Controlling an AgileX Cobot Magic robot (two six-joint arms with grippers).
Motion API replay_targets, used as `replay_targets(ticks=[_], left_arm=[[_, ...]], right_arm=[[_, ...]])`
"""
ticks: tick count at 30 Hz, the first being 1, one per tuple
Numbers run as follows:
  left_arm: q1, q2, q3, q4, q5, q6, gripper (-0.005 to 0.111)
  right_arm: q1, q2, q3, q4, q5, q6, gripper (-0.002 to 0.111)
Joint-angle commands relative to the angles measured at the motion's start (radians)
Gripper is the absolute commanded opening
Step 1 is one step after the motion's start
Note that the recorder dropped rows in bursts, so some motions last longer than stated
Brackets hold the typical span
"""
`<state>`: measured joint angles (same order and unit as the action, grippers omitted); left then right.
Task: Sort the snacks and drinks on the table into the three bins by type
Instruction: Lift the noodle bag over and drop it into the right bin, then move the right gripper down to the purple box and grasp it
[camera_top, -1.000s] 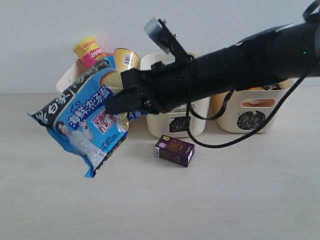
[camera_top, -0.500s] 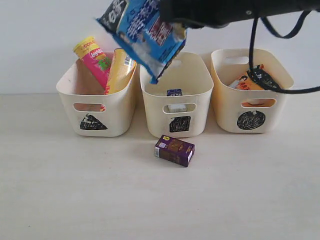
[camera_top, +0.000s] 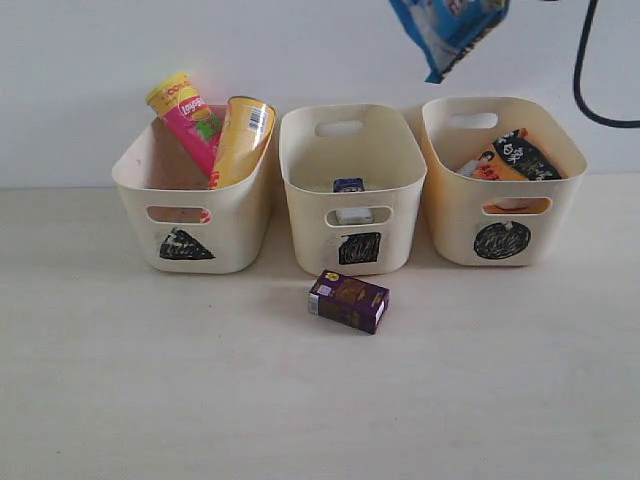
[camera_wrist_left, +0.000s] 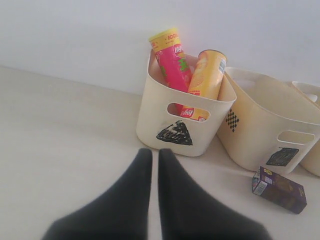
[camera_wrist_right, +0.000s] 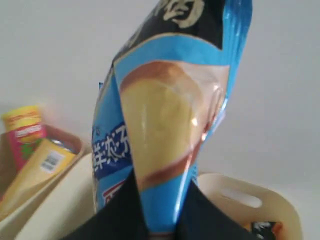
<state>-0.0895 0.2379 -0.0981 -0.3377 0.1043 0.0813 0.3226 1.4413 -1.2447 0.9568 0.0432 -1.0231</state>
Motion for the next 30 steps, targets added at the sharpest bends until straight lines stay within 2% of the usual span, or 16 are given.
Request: replay_targets(ticks=[1, 7, 17, 19, 21, 23, 24, 25, 26, 29, 30], left_arm=[[0.004, 0.003, 0.002, 0.005, -0.004, -0.01, 0.004], [0.004, 0.003, 0.002, 0.005, -0.004, -0.01, 0.004], [0.004, 0.003, 0.002, 0.005, -0.002, -0.01, 0.004], [0.004, 0.003, 0.002, 0.005, -0.002, -0.01, 0.004], [0.004, 0.003, 0.002, 0.005, -0.004, -0.01, 0.004], [0.004, 0.003, 0.002, 0.005, -0.004, -0.01, 0.004], [0.004, 0.003, 0.002, 0.005, -0.004, -0.01, 0.004], [0.004, 0.003, 0.002, 0.005, -0.004, -0.01, 0.004], [0.004, 0.003, 0.002, 0.005, -0.004, -0.01, 0.004], [0.004, 0.003, 0.002, 0.005, -0.004, -0.01, 0.004], [0.004, 0.003, 0.002, 0.005, -0.004, -0.01, 0.004]], right_arm=[[-0.094, 0.064, -0.001, 0.007, -0.079, 0.005, 0.0], [-0.17, 0.19, -0.001, 0.003, -0.144, 0.005, 0.0], [-0.184, 0.402, -0.011, -0.002, -0.298, 0.024, 0.0], [-0.184, 0.437, -0.028, -0.002, -0.303, 0.031, 0.004], [-0.184, 0.46, -0.049, -0.002, -0.298, 0.042, 0.021], [-0.184, 0.467, -0.073, -0.002, -0.28, 0.077, 0.051], [-0.184, 0.465, -0.082, -0.002, -0.266, 0.077, 0.071], [-0.184, 0.464, -0.084, -0.002, -0.263, 0.082, 0.082], [-0.184, 0.452, -0.086, 0.002, -0.262, 0.097, 0.087], [-0.184, 0.398, -0.086, 0.002, -0.254, 0.124, 0.074], [-0.184, 0.35, -0.086, 0.002, -0.218, 0.122, 0.056]])
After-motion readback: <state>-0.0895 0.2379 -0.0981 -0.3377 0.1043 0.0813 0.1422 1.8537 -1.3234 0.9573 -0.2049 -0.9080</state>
